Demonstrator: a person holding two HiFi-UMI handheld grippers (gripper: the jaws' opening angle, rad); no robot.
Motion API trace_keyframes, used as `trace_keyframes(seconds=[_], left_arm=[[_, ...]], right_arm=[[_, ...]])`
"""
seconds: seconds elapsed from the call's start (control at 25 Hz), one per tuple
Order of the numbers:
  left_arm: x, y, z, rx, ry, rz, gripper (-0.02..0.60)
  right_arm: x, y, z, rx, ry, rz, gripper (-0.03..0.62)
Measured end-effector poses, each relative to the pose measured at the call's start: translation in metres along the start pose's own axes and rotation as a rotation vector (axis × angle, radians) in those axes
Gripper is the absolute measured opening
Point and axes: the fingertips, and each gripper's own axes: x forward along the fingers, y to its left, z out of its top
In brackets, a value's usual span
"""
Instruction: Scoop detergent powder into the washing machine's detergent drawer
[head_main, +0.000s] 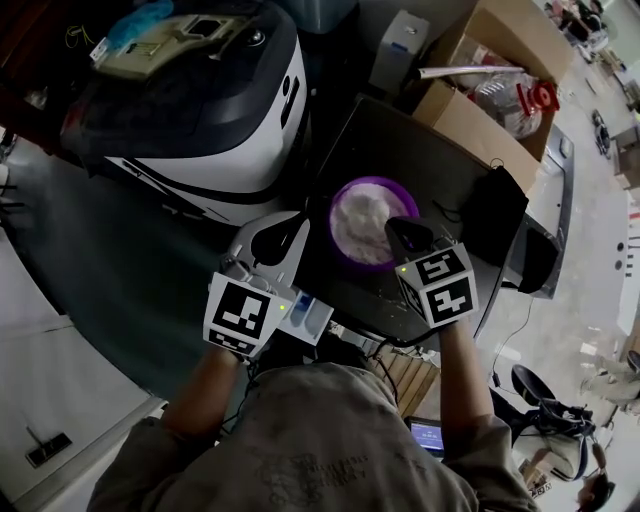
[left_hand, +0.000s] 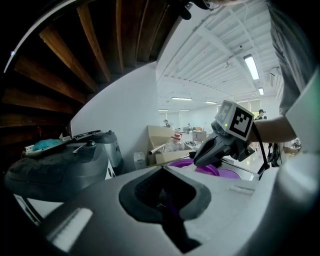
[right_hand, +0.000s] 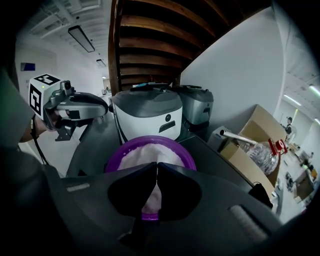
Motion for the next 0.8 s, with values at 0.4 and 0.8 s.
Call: trace_keyframes(seconds=[0.4,0.8], left_arm=[[0.000,0.005,-0.012,-0.010,0.012,-0.019,0.000],[-0.007,0.012,-0.020,-0.019,0.019,-0.011,0.000]], right_arm=[[0.012,0.006,-0.003,-0.029,0.097,0.011,0.035],[0.022,0.013,-0.008,-0.070,0.178,0.049,0.035]])
